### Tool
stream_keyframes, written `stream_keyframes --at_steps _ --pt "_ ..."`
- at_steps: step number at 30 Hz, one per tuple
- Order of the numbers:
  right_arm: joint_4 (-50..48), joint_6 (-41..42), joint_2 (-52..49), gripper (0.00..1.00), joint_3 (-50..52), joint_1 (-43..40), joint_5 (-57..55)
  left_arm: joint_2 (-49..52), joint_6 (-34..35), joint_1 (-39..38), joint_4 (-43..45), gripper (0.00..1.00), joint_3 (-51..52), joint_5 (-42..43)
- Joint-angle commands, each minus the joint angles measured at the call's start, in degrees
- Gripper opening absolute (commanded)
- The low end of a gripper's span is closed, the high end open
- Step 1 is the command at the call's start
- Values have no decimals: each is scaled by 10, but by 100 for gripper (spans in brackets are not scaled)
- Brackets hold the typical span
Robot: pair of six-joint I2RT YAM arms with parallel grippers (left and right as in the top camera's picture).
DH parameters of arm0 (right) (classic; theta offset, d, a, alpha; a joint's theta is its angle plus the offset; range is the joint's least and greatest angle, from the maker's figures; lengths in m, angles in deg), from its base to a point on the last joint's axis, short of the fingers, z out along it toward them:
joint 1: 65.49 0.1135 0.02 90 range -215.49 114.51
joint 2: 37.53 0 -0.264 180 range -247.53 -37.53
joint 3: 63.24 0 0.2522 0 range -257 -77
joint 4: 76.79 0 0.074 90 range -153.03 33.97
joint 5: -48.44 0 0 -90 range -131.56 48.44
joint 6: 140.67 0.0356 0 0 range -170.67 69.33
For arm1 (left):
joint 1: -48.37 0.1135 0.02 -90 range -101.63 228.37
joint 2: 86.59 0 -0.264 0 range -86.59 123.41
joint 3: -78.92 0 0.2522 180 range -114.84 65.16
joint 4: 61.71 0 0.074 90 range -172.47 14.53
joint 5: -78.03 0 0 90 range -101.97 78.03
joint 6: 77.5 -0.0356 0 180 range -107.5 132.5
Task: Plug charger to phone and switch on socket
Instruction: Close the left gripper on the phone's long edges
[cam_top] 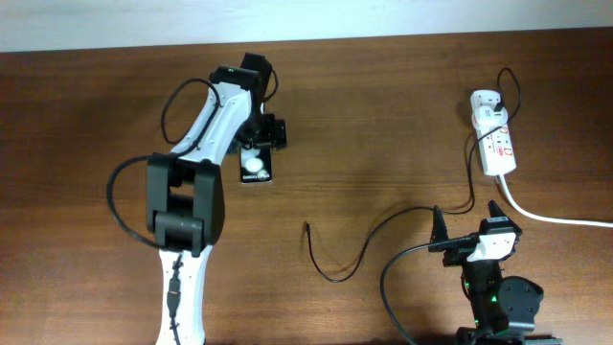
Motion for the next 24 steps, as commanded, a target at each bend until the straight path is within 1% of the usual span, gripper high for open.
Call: stream_keyframes --at_steps 1,5,12,14,24 --pt "3 0 4 99 3 4 9 13 5 5 4 99 -6 9" --pt "3 0 4 99 3 4 9 14 5 9 5 99 -6 8" --pt "3 0 4 99 3 4 9 15 -6 9 32 99 -6 8" --pt "3 0 4 99 3 4 9 16 -22 9 33 99 -6 8" --pt "3 0 4 99 3 4 9 16 -23 9 33 99 -6 -2"
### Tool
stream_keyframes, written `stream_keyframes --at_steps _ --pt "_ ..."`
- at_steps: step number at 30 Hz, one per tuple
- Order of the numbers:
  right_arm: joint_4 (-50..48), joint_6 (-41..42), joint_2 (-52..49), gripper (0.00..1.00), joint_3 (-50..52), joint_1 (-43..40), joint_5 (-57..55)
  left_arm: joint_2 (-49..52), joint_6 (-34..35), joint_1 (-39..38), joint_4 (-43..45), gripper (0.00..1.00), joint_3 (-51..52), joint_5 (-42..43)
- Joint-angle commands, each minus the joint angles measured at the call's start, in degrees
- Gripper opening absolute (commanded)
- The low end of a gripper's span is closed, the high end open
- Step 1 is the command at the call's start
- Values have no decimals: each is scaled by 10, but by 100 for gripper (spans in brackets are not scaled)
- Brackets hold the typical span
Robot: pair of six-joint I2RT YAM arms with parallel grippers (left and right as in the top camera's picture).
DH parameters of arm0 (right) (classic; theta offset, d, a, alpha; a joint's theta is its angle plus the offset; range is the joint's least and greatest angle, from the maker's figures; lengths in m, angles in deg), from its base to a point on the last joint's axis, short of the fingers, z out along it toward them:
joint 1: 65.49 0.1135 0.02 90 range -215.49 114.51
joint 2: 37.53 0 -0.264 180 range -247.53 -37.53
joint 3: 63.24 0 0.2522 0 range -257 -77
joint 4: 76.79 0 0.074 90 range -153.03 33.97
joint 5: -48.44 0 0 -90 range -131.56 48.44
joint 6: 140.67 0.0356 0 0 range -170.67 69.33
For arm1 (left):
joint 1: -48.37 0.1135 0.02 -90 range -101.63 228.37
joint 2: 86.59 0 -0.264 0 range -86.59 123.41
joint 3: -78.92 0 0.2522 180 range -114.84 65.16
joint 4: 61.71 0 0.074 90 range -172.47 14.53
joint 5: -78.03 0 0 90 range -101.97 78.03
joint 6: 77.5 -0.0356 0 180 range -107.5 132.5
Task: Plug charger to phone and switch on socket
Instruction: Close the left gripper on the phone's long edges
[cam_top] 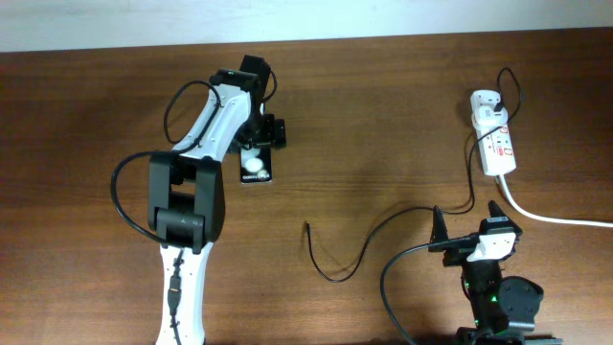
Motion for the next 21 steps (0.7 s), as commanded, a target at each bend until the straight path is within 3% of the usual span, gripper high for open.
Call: stream_keyframes --at_steps 1,21 --pt "3 0 4 99 3 4 9 4 -9 4 0 99 -6 -2" --pt "3 0 4 99 3 4 9 5 -9 3 -4 99 -5 -2"
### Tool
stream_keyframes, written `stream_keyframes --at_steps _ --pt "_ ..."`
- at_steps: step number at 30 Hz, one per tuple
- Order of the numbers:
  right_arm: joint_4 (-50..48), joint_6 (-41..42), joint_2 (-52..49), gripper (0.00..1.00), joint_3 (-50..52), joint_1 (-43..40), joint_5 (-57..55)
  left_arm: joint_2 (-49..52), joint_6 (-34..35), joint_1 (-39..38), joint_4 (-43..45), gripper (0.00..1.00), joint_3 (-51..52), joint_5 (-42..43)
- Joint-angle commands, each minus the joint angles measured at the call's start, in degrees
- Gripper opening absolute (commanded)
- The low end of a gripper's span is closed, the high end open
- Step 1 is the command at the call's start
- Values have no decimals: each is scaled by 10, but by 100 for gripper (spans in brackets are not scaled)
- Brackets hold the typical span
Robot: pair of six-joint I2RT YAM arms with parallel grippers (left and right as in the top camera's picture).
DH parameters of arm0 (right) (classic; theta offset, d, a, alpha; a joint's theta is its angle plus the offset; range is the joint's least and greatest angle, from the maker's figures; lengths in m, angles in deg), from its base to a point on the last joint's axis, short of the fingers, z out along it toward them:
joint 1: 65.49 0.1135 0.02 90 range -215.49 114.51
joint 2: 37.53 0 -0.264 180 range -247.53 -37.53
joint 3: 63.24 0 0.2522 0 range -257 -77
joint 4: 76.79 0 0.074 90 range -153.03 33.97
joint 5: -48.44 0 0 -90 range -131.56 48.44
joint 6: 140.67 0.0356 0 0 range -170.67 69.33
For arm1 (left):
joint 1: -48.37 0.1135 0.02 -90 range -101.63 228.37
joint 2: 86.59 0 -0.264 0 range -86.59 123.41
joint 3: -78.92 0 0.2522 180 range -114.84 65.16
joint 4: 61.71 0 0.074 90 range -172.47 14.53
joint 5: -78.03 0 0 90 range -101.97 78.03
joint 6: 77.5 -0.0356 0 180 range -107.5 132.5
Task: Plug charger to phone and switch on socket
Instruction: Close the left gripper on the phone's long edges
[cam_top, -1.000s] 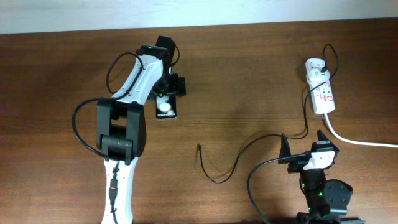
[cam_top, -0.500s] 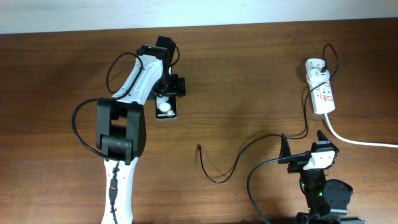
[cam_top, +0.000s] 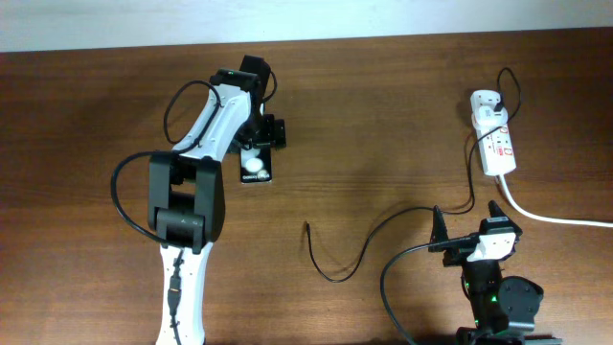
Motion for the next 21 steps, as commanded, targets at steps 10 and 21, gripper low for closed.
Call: stream_keyframes --at_steps 10,21 --pt "3 1 4 99 3 4 9 5 -9 3 -2 86 -5 -2" --pt "3 0 4 99 3 4 9 5 -9 3 -1 99 -5 -4"
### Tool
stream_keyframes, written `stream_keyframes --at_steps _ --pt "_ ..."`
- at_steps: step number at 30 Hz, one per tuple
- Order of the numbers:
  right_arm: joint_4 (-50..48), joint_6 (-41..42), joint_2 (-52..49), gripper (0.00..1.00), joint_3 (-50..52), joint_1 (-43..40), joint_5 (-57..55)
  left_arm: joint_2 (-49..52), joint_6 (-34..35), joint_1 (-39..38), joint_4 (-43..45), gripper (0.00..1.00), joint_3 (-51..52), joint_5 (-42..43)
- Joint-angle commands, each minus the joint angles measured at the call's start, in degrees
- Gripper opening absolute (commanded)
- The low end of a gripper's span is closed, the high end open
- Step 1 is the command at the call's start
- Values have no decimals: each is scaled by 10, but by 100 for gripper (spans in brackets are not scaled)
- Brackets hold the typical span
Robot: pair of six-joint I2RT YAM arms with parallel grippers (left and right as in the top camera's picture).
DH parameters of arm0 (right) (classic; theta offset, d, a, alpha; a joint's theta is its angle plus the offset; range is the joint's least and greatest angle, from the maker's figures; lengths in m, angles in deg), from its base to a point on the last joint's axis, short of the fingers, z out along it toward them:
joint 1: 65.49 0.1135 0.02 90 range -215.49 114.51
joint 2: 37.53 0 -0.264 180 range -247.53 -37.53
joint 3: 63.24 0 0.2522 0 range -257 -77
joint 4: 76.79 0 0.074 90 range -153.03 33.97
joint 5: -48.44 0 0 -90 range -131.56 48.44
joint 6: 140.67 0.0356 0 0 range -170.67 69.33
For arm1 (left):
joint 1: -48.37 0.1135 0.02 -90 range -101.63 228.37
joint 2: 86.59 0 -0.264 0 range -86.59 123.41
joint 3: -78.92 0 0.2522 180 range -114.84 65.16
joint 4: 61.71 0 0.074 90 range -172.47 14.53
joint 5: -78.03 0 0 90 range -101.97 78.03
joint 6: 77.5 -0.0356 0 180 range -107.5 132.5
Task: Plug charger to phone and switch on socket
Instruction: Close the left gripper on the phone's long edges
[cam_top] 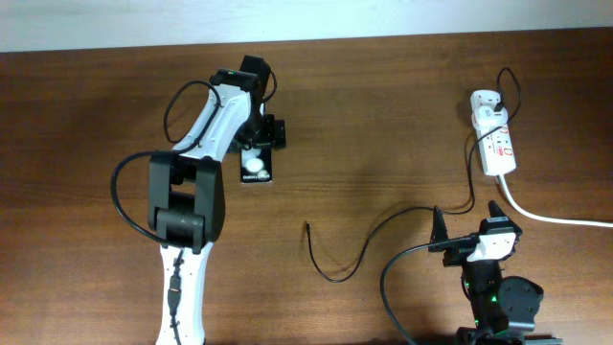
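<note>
The black phone (257,170) lies flat at the table's upper left, with a white glare spot on it. My left gripper (261,142) sits over the phone's far end, its fingers on either side and closed against the edges. A white charger (486,103) is plugged into the white power strip (499,149) at the upper right. Its thin black cable (383,226) loops across the table to a free end (306,226) in the middle. My right gripper (467,222) rests open at the lower right, beside the cable and holding nothing.
The power strip's thick white cord (556,218) runs off the right edge. The left arm's own black cable (129,192) bows out to the left. A pale wall strip (306,19) borders the table's far edge.
The phone has shifted a few pixels toward the near edge under my left gripper. The right arm and the charger cable have not moved.
At every earlier moment my left gripper stood over the phone's far end. The phone crept slightly away and then back, and it lies about where it began. The right gripper stayed open at the lower right, and the cable lay still.
</note>
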Motion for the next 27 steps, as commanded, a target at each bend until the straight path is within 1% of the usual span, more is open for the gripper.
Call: stream_keyframes --at_steps 1,10,11,14,19,24,27 --pt "3 0 4 99 3 4 9 5 -3 3 -1 99 -5 -4" --pt "3 0 4 99 3 4 9 5 -3 3 -1 100 -5 -4" --pt "3 0 4 99 3 4 9 5 -3 3 -1 98 -5 -4" --pt "3 0 4 99 3 4 9 5 -3 3 -1 98 -5 -4" --pt "3 0 4 99 3 4 9 5 -3 3 -1 94 -5 -4" --pt "3 0 4 99 3 4 9 5 -3 3 -6 93 -4 -4" --pt "3 0 4 99 3 4 9 5 -3 3 -10 90 -4 -4"
